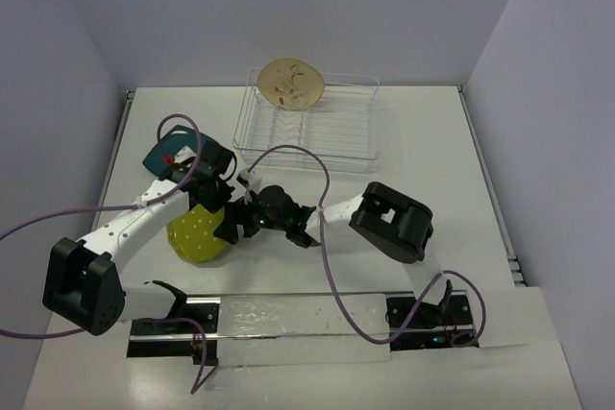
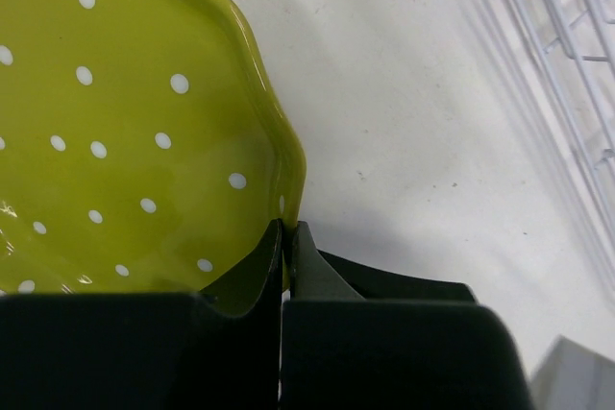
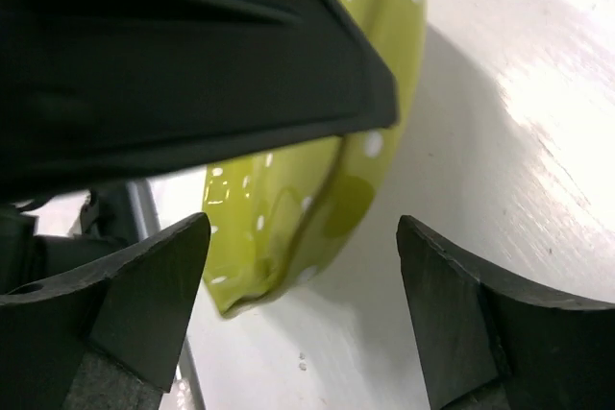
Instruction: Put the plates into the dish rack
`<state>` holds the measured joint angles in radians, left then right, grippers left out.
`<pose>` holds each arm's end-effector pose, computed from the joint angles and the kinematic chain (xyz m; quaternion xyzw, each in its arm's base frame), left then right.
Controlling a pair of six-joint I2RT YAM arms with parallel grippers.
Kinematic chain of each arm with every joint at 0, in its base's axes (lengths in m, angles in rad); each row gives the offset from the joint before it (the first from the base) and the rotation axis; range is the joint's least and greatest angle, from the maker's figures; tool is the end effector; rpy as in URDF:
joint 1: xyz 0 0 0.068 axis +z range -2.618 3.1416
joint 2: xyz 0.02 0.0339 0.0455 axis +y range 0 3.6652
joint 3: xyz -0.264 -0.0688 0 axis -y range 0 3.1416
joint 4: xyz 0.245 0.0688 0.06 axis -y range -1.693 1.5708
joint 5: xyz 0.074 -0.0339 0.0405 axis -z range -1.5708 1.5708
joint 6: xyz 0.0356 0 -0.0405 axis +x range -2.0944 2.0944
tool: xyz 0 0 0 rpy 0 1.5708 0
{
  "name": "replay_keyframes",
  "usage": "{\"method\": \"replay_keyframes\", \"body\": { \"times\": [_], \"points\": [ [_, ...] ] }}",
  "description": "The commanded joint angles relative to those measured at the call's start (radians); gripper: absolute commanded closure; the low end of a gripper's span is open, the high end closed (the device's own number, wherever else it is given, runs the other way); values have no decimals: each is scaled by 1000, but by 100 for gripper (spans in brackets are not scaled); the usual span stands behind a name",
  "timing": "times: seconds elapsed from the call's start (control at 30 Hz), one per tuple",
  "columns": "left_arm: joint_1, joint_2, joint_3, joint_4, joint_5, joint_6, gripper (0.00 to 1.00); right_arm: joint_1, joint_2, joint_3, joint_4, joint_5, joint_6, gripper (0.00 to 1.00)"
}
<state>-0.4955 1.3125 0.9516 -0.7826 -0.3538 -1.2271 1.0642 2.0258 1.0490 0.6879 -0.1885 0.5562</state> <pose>0.2236 -0.1068 0.2406 -0.3790 0.8850 -0.0463 0.2664 0.2015 0.3769 0.1501 -0.2550 0.7582 0.4833 0.3557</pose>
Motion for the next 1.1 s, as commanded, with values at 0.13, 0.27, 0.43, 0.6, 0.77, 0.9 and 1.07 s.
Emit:
{"method": "replay_keyframes", "body": {
  "times": [0.13, 0.27, 0.43, 0.6, 0.77, 0.9, 1.07],
  "points": [
    [-26, -75, 22, 76, 37, -91, 100, 16, 37, 2, 198, 74, 107, 41],
    [-34, -72, 22, 52, 26, -89, 100, 16, 37, 6, 224, 72, 60, 74],
    [-37, -97, 41, 80, 63, -44, 65, 14, -63, -69, 217, 158, -6, 100],
    [-41, -133, 161, 37, 5, 8, 1, 0, -192, -124, 172, 210, -132, 100],
    [-30, -170, 336, -69, -185, 65, 1, -83, -399, -173, 69, 228, -226, 100],
    [143, -215, 368, -33, -166, 137, 1, -160, -609, -169, -64, 206, -352, 100],
    [350, -235, 237, 134, -16, 206, 1, -264, -763, -66, -238, 187, -582, 100]
  ]
}}
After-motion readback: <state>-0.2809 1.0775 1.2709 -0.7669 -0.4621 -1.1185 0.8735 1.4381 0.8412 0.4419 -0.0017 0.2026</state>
